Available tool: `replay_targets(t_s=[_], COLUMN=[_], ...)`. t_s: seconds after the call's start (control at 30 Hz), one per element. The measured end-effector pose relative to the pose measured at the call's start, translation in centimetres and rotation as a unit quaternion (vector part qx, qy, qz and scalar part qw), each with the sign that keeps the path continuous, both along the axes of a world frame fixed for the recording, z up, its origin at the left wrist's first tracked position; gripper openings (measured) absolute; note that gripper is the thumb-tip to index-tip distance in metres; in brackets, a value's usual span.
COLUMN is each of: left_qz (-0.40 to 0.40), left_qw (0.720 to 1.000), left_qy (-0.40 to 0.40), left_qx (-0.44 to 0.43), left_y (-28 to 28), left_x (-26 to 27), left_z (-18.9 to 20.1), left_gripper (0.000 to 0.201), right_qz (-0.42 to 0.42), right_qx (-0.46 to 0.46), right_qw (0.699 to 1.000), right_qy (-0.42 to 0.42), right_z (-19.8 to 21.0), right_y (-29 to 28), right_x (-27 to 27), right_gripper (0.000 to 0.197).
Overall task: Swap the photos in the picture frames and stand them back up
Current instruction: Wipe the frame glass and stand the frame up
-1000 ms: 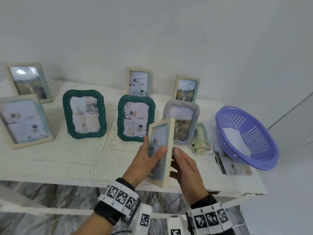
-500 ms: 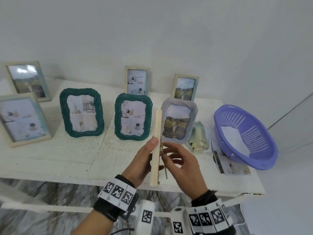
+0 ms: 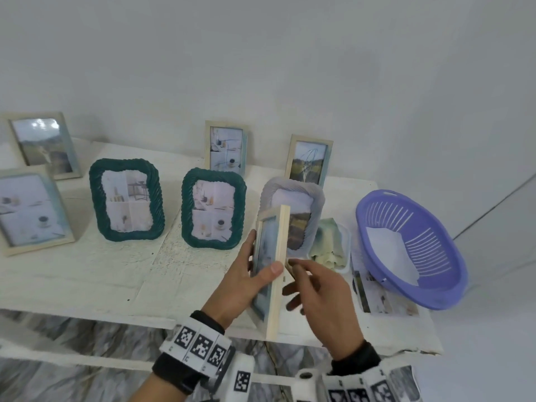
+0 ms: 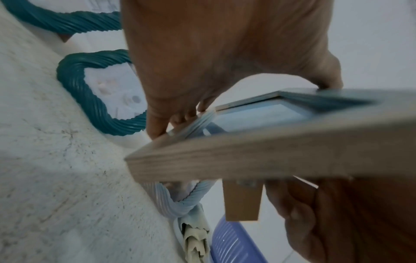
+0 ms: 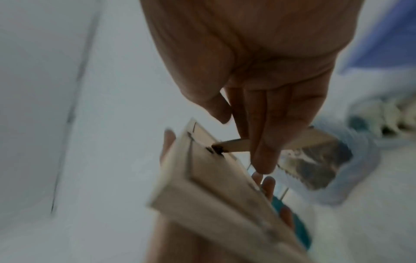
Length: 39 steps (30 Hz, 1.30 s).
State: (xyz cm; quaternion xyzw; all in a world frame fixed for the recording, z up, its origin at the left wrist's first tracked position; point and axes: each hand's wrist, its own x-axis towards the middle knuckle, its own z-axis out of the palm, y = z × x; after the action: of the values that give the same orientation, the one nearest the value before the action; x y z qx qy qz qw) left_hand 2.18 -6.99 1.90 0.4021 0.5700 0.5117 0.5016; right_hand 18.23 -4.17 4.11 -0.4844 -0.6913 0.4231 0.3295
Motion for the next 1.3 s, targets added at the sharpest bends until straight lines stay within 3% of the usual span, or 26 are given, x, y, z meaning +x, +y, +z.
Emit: replay_targets(t_s=[0.07,0.13,0.2,0.33,0.47,0.67,0.77,0.97,1.17,1.3], left_qz=[0.028,0.045,0.043,0.016,-0.015,0.01,0.031,0.073,0.093,0.06], left_qw=[0.999,0.998,0.997,0.99,0.991,0.997,0.999,0.996,0.991,0.993], left_qy=[-0.006,-0.025,-0.061,-0.136,-0.125,-0.076,-0.037,0.043,0.092,0.101], left_qx=[0.023,0.03,0.012,-0.034,-0.052,-0.033,-0.008,0.034,0.035,-0.025], left_y=[0.0,0.0,0.1,0.4,0.8,1.2,2.0,6.1,12.2,15.7], left_x=[0.1,-0.1,-0.4,-1.0,-2.2,-6.3,-10.4,-22.1,-34.5,-40.2], left_z=[0.1,0.6,1.5,3.4,5.3,9.2,11.7,17.2,19.8,18.3], left_gripper=[0.12,0.091,0.073,0.081,0.083,0.079,0.08,0.083,0.07,0.066], right_qz=[0.008,0.022,0.03,0.046,0.067,0.123,0.122,0.142,0.131,0.149], right_qx=[-0.169,-0.242,-0.249,-0.25,-0.263,-0.177,-0.067,0.092,0.123,0.054], right_qw=[0.976,0.951,0.947,0.937,0.927,0.951,0.973,0.969,0.978,0.985], right_qy=[0.139,0.193,0.202,0.24,0.258,0.223,0.185,0.18,0.107,0.063], right_z=[1.4,2.1,2.3,2.6,2.8,5.5,8.1,13.8,16.2,15.5], right_y=[0.1,0.6,1.3,2.3,3.2,5.5,7.3,11.6,17.7,21.5], right_x=[0.6,1.4,1.9,1.7,0.7,-3.3,-7.0,-18.5,-30.3,-35.6], right_gripper=[0.037,0.049,0.052,0.045,0.043,0.042,0.046,0.021,0.031,0.041])
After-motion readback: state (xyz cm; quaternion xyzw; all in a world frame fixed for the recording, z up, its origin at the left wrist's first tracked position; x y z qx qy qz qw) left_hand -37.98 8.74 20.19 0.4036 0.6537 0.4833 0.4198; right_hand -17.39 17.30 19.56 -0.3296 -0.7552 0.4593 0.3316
